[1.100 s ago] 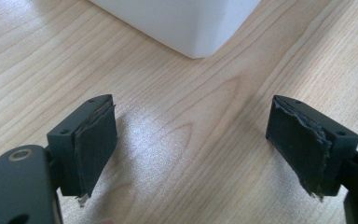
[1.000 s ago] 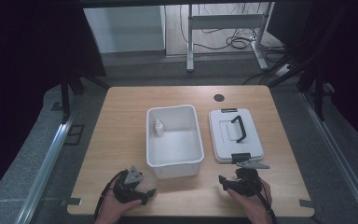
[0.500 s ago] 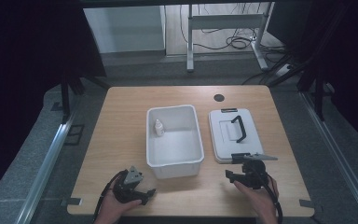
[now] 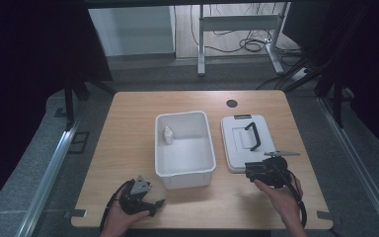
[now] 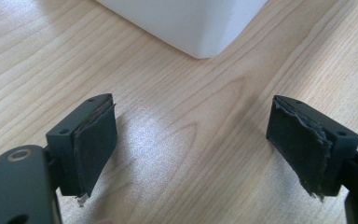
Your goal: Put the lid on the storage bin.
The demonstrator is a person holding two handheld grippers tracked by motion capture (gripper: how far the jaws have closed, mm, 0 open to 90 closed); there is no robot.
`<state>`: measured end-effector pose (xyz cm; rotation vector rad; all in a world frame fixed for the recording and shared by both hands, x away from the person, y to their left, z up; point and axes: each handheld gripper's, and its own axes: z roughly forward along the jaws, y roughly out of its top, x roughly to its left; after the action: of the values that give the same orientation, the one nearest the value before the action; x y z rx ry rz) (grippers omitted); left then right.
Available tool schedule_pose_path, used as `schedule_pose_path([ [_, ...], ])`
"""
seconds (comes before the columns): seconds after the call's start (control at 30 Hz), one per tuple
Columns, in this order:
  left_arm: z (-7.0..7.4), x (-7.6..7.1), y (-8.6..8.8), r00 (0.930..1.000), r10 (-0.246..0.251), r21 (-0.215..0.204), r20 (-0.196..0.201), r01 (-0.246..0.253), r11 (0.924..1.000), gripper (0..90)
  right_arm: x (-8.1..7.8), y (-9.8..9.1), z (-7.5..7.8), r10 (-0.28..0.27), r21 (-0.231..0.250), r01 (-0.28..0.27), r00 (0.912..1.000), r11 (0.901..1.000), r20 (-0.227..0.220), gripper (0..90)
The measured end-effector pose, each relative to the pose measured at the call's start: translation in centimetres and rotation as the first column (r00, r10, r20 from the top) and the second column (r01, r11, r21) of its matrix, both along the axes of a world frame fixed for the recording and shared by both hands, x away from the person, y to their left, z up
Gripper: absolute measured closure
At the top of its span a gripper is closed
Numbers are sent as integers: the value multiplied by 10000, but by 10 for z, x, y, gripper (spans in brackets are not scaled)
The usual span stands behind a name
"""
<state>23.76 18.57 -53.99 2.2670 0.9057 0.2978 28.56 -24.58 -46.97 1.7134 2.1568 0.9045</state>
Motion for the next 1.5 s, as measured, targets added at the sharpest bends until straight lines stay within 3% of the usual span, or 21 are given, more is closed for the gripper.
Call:
schedule_pose_path([
  [0.13,0,0,0,10000,7,-4,8,-7,10000,160,8,-2,4,-82,-150,81,9999,9999,-91,315],
  [0.87,0,0,0,10000,6,-20,29,-6,10000,158,42,-12,22,-249,101,256,9974,9996,-678,323],
  [1.5,-1,1,0,10000,4,-72,46,-4,10000,155,80,-22,28,-516,109,542,9845,9985,-1673,333],
])
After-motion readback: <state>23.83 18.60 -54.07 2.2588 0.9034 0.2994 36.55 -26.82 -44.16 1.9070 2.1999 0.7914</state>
